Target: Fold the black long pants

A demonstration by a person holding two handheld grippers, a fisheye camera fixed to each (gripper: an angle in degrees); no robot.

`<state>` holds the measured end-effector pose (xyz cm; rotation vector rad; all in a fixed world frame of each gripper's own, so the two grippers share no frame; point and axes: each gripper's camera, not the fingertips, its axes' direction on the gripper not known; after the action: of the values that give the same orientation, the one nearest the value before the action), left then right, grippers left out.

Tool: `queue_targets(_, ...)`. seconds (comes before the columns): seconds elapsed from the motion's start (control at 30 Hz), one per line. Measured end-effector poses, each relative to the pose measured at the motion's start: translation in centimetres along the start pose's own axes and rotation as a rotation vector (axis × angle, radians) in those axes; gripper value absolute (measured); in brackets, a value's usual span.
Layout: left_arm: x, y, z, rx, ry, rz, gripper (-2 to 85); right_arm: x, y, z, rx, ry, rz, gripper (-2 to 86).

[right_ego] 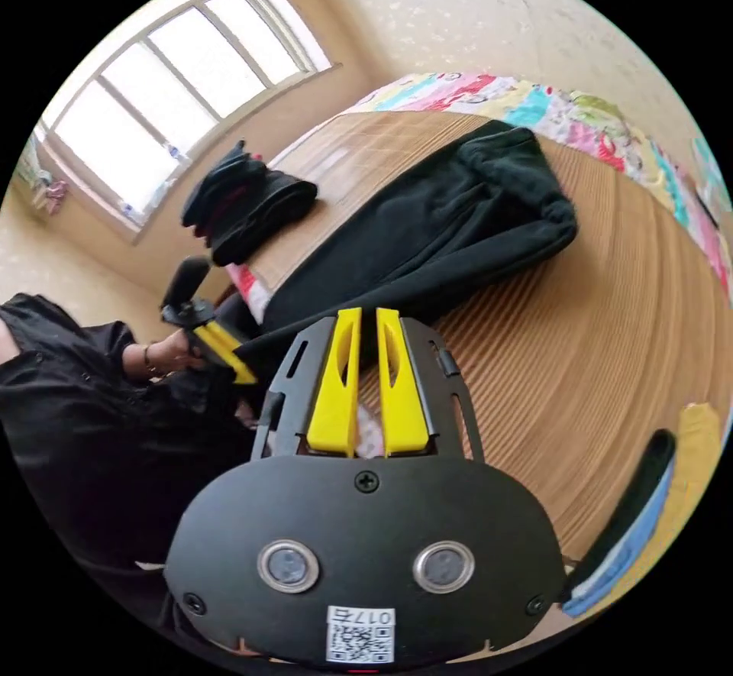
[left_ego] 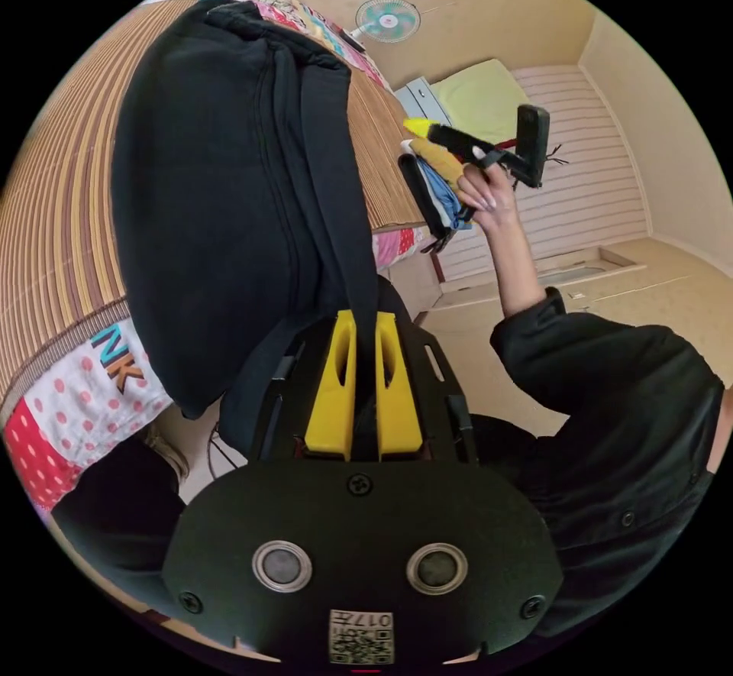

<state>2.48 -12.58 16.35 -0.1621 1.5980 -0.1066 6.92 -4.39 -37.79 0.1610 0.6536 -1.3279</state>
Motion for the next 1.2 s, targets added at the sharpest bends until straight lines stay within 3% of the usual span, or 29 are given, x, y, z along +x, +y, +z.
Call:
queue_targets(0.23,-0.4,0.5,0.2,-0.016,0.006,0.01,4.1,0.2,-19.2,10.0,-0.123,0.278,-0.067,14.0)
queue_targets(0.33,-1.0,0.9,-0.2,-0.007,0.025,-0.011,4.1,-0.9,-22.1,15.9,-0.22,0.464,-0.103,14.8)
queue_targets(0.4,-1.7,1.3,-0.5,0.007,0.05,-0.021,4.1,-0.8,-22.4,18.8,-0.304,0.487,-0.08,13.7)
queue_targets(0.5,-3.0,1.8,-0.9,0.022,0.114,-0.033,4.1,-0.2,-22.3,19.2,-0.352,0.429,0.03,9.9)
queue_targets(0.77,-6.8,3.5,-3.8,0.149,0.438,0.03,3.9,-0.8,-22.9,3.6,0.183,0.41,0.214,3.3)
queue_targets(0.9,-8.9,6.5,-6.5,0.268,0.448,-0.02,3.9,-0.2,-25.0,1.0,0.362,0.293,0.365,2.8)
queue_targets(1.07,-11.3,10.5,-8.2,0.37,0.401,-0.15,3.3,1.0,-25.5,4.2,0.394,-0.202,0.309,2.8)
queue_targets(1.2,-11.8,11.5,-7.6,0.314,0.305,-0.219,4.1,-2.1,-22.2,6.2,0.257,-0.097,0.218,4.8)
